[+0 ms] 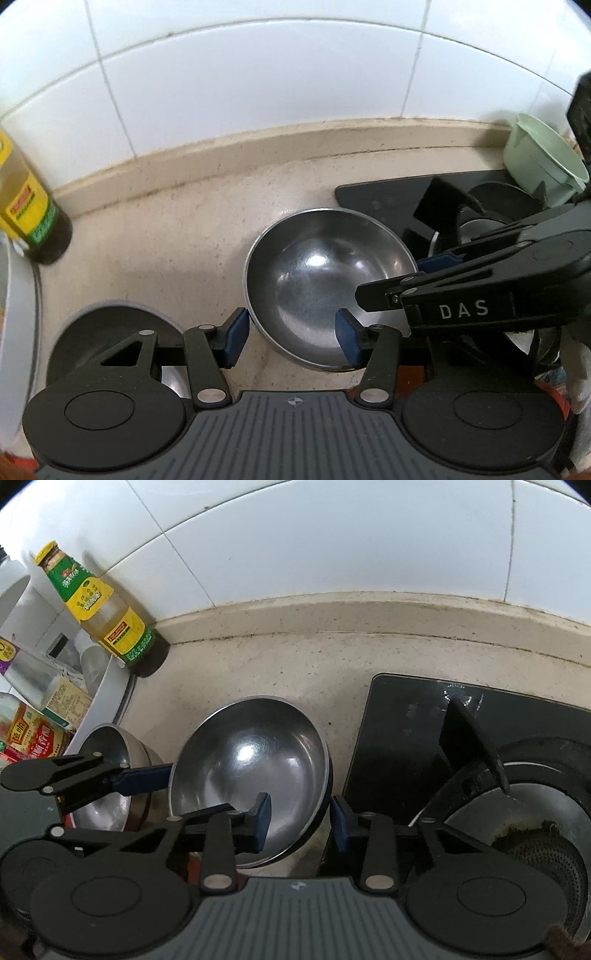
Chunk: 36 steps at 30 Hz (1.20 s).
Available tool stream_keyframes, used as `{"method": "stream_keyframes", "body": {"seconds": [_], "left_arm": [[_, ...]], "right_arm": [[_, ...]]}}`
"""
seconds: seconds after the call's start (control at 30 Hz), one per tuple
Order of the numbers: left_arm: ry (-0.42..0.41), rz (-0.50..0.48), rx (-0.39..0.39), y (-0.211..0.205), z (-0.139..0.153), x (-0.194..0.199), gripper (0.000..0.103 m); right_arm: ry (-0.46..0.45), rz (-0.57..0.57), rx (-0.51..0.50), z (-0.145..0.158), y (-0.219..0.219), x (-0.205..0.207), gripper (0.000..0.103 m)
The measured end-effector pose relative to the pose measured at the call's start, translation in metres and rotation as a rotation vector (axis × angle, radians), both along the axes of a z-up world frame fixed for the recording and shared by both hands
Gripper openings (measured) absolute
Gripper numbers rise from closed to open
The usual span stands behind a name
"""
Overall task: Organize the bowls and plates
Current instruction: 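Lift the steel bowl with both grippers and carry it over the bowl stack, then lower the steel bowl into the bowl stack with both grippers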
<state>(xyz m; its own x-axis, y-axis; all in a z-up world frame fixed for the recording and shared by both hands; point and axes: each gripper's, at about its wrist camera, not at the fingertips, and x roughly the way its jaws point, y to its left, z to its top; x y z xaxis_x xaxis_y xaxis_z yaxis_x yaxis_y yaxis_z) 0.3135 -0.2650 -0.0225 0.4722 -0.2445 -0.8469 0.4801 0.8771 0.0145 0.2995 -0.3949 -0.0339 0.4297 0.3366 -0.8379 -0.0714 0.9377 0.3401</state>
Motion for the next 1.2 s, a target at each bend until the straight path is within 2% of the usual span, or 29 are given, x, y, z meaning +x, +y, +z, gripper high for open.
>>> {"method": "stream_keyframes", "body": {"seconds": [0.5,0.83,1.2], "left_arm": [[-0.097,-0.007,-0.032,0.014,0.037,-0.017,0.06],[-0.178,0.047,-0.052,0.057,0.066,-0.04,0.062],[-0.184,0.118,-0.044,0.117,0.079,-0.052,0.063]], "right_arm": [[-0.072,-0.009,-0.011,0.037,0.011,-0.015,0.032],[-0.133,0.063,-0.03,0.071,0.056,-0.016,0.032],[-0.136,0.145,-0.028,0.081,0.119,-0.017,0.032]]}}
